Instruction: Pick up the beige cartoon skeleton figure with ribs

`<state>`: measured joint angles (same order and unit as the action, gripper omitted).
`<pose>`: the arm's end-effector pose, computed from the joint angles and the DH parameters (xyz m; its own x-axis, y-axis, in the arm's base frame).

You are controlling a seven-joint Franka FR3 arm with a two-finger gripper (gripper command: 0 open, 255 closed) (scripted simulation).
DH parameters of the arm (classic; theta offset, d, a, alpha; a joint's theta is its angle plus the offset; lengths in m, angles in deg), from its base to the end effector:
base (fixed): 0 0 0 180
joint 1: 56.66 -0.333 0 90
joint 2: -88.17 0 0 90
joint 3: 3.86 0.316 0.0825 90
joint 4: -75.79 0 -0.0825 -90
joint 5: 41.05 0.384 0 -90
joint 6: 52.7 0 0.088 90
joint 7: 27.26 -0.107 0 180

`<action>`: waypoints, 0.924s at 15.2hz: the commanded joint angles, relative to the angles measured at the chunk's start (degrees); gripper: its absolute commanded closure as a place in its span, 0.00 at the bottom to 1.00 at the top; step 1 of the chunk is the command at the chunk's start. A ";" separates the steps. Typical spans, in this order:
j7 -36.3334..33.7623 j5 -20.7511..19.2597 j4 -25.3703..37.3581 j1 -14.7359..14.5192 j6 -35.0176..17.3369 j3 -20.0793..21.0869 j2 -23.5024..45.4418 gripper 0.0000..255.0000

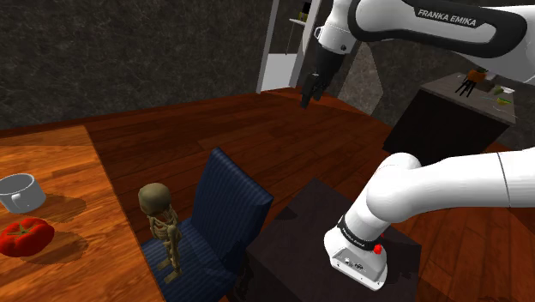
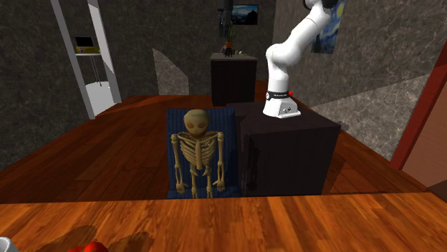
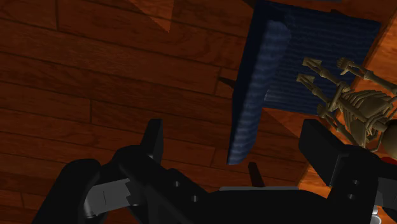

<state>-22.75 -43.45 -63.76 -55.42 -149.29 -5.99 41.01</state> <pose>0.3063 -0.0250 0.5743 0.9968 0.0347 0.0715 0.0333 -0.9992 0.0203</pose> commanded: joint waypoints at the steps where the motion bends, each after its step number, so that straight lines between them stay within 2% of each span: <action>1: 0.00 0.00 0.00 0.00 0.00 0.00 0.00 0.00; 8: -8.38 4.54 -6.77 -3.22 -9.07 7.93 1.81 0.00; 14: -15.73 7.94 -9.67 -5.91 -17.85 15.19 7.16 0.00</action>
<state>-37.25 -36.00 -73.05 -60.97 -165.46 8.01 46.99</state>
